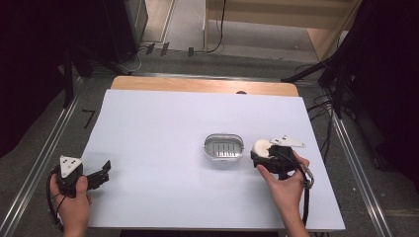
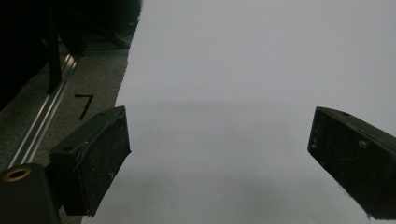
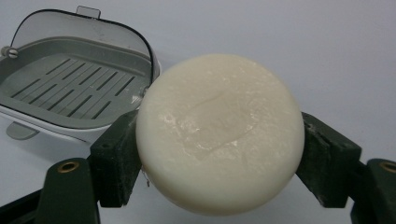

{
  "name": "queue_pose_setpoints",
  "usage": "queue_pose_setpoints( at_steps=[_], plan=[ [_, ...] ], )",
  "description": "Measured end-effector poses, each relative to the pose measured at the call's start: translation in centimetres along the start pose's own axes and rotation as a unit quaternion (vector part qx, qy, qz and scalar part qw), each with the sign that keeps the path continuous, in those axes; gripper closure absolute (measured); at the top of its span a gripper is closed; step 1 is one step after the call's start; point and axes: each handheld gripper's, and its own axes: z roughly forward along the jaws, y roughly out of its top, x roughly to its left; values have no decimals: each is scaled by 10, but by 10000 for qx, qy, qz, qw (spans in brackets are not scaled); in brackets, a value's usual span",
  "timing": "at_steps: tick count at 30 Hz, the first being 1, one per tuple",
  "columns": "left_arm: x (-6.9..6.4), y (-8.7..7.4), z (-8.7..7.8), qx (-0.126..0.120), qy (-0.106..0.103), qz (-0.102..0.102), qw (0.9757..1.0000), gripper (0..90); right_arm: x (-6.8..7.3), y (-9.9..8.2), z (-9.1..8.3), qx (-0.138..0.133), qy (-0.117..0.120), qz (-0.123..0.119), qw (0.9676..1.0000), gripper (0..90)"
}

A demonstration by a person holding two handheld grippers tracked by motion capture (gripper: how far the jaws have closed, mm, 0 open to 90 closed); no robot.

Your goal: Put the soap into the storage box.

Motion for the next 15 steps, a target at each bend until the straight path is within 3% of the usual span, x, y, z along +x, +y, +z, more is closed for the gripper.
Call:
queue_pose_setpoints(
  at_steps=[15],
  plan=[
    [0,0,0,29,11,-17,10000,61,13,12,0,-81,84,-51,9999,247]
  ],
)
